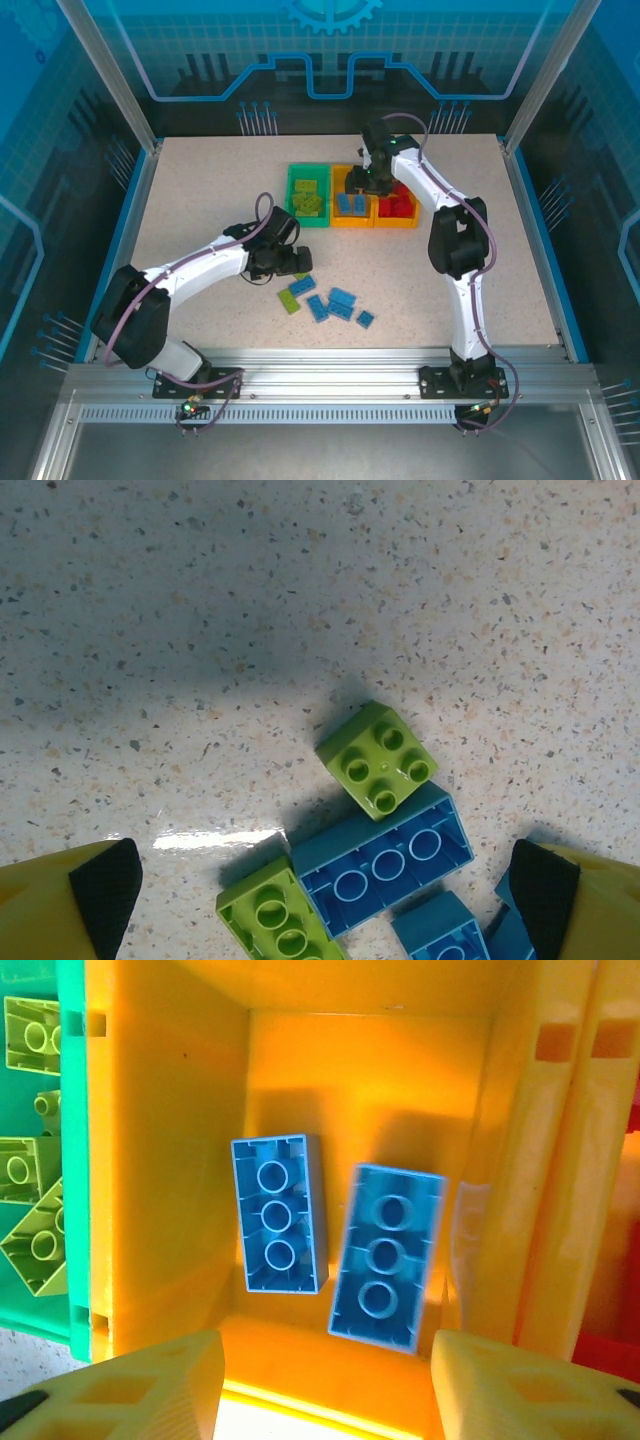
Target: Sort the legos into containers by color
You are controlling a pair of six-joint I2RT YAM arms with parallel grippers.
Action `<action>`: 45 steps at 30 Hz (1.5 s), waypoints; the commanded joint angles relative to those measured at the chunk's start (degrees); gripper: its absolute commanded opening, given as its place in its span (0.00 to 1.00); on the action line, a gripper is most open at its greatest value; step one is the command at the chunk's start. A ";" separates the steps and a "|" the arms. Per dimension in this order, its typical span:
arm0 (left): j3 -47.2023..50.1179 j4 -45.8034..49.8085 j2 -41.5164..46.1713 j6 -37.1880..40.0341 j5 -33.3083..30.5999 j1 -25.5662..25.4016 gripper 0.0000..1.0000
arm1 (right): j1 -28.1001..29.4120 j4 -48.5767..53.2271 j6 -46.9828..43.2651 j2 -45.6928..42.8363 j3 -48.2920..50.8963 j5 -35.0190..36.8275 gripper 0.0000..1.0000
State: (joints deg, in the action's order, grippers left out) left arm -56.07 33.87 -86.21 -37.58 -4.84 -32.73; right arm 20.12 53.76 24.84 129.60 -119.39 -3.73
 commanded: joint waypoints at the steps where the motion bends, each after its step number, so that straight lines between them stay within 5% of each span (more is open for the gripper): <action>1: -0.12 -1.17 -1.53 1.33 1.51 -1.04 0.99 | -0.20 2.22 0.25 -0.94 -0.52 -1.98 0.60; 7: -3.12 -0.36 -6.56 8.83 0.87 -1.03 0.99 | 0.16 -0.59 0.21 -7.18 4.89 -3.04 0.64; 45: -0.26 -1.69 -10.18 6.55 1.52 3.09 0.80 | 0.18 -2.52 0.01 -10.22 11.63 -3.39 0.65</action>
State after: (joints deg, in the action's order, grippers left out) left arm -57.32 32.58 -95.68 -31.46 -4.71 -30.09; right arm 20.21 51.37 24.84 120.99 -108.29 -6.48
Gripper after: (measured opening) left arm 0.795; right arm 0.649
